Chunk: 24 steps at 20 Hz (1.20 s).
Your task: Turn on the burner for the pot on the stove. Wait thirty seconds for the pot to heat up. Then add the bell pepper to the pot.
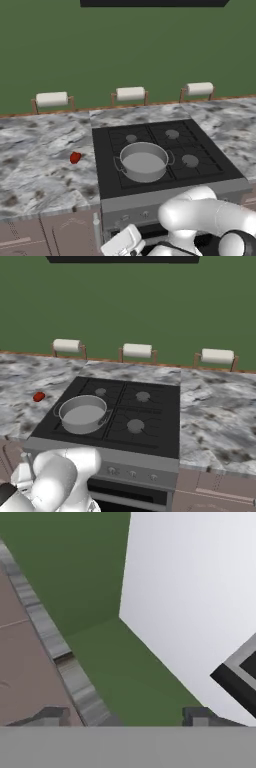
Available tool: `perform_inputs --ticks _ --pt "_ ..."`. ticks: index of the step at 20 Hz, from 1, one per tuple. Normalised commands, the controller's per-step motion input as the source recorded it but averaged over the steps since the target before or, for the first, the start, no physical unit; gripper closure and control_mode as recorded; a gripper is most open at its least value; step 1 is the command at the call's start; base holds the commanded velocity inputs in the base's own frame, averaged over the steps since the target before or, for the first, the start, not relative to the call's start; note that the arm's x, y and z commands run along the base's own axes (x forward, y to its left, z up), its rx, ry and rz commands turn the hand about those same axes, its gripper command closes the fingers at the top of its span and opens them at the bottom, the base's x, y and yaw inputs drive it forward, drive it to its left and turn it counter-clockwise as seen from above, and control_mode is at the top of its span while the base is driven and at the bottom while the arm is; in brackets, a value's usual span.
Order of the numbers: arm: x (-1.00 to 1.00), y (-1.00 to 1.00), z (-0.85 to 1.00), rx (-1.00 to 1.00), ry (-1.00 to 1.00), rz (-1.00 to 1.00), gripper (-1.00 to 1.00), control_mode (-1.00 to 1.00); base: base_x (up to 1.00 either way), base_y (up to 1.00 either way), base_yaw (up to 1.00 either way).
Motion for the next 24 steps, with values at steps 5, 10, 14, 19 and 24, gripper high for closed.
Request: perform_inputs --ticks 5,10,14,19,24 --pt "-0.38 -0.07 1.0 0.19 0.15 -0.17 -1.0 -1.0 0.0 0.0 0.0" --pt "-0.29 -0.06 0.96 0.07 0.27 -0.29 -1.0 -1.0 0.0 0.0 0.0" --pt "0.0 0.0 0.02 0.0 0.08 -0.06 -1.0 -1.0 0.0 0.0 0.0" --pt "-0.35 -0.11 0.54 0.09 0.05 -0.07 -1.0 -1.0 0.0 0.0 0.0" --pt "-0.69 -0.14 1.0 0.14 0.21 -0.25 -1.0 -1.0 0.0 0.0 0.0"
